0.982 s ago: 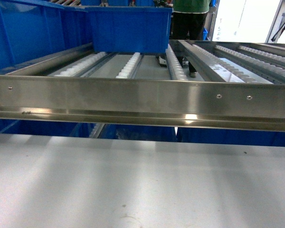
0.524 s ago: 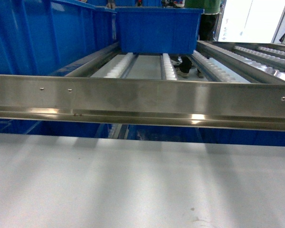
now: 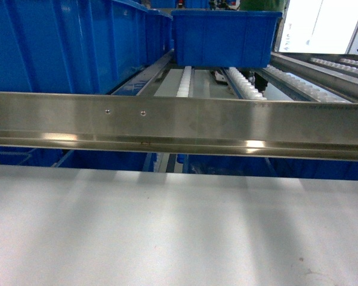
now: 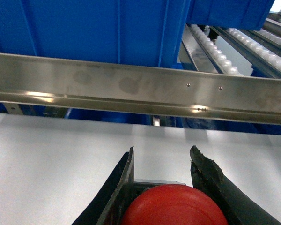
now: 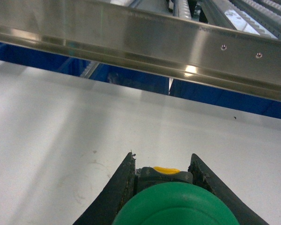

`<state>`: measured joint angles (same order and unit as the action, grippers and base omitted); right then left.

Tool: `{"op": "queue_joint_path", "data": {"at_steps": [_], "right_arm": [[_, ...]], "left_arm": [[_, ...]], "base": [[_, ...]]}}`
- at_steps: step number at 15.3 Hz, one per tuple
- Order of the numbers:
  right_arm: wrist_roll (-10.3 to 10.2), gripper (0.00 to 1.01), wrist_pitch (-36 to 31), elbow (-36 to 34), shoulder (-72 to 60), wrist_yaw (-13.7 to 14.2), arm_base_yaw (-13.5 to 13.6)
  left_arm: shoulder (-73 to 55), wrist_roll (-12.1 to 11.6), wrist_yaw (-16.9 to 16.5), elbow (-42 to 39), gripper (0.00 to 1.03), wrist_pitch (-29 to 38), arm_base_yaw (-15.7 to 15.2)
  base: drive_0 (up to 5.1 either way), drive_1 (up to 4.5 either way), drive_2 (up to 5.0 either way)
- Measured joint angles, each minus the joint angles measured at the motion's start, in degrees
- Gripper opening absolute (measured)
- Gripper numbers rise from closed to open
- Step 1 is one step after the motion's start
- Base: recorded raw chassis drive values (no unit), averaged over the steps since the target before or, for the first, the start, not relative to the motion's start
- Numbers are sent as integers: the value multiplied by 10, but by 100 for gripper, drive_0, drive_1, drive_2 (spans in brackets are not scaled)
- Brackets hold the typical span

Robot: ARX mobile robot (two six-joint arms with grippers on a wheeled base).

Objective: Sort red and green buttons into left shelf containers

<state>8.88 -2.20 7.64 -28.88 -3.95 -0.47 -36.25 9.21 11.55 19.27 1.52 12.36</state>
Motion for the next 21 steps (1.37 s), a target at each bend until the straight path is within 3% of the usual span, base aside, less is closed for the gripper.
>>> {"op": "queue_joint_path", "data": {"at_steps": [8, 21], "right_arm": [[0, 29, -4, 0, 1, 0, 0], [0, 29, -4, 0, 1, -1, 0]], "left_arm": [[2, 0, 2, 0, 32, -3, 2], [3, 0, 3, 0, 32, -3, 2]], "base": [[-325, -127, 490], [-497, 225, 261]]}}
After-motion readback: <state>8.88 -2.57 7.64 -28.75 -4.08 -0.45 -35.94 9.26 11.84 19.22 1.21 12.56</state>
